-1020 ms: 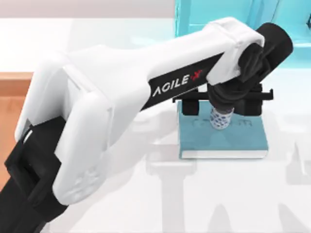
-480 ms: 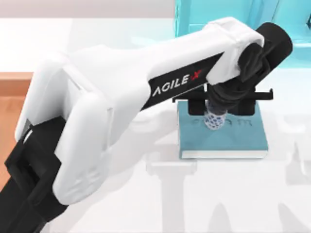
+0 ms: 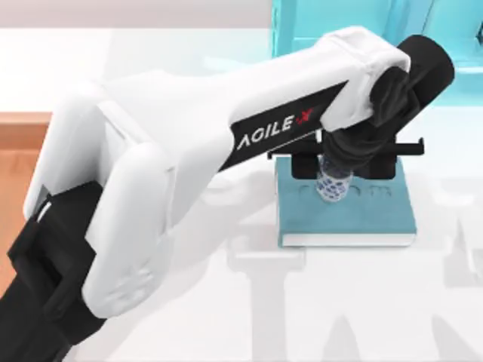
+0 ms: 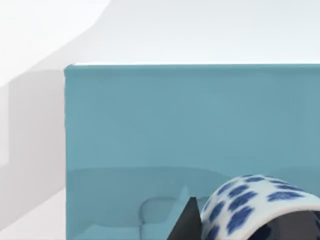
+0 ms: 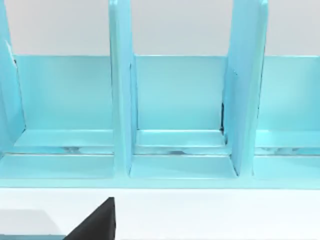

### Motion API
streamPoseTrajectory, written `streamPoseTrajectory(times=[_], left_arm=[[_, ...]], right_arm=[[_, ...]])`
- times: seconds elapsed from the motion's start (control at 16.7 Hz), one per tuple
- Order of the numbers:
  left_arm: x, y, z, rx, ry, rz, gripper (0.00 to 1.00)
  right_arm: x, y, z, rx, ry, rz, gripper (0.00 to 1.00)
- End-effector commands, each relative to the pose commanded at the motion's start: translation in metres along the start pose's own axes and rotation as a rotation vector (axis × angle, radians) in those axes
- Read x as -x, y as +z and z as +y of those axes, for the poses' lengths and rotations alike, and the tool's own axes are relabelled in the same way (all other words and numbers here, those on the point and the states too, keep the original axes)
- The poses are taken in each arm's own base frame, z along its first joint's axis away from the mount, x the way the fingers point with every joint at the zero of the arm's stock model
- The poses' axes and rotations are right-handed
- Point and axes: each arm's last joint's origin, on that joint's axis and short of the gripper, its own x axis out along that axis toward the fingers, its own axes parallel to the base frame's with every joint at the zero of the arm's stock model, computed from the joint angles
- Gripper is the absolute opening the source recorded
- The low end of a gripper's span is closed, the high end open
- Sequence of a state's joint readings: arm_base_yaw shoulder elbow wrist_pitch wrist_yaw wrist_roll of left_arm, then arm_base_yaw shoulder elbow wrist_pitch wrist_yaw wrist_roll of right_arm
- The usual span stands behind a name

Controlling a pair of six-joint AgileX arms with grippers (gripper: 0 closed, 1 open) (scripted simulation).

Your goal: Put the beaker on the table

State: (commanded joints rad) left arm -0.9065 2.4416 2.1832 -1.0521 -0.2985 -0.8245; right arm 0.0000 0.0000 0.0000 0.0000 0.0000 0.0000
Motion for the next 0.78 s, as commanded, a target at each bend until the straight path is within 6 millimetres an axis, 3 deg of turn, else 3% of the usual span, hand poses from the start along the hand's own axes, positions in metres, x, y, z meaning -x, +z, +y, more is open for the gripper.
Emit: streamPoseTrajectory(times=[0.12,0.42,0.78], left_arm=[[0.004,0.002,-0.001,-0.002,0.005,0.005,0.00],[0.041,0.017,-0.001,0.001,0.000,-0.003,0.00],[0.046,0.020,0.001,0.000,-0.001,-0.002,0.00]], right_arm=[[0.000,0.000,0.000,0.000,0.000,0.000,1.00],[0.000,0.000,0.000,0.000,0.000,0.000,1.00],[0.000,0.000,0.000,0.000,0.000,0.000,1.00]])
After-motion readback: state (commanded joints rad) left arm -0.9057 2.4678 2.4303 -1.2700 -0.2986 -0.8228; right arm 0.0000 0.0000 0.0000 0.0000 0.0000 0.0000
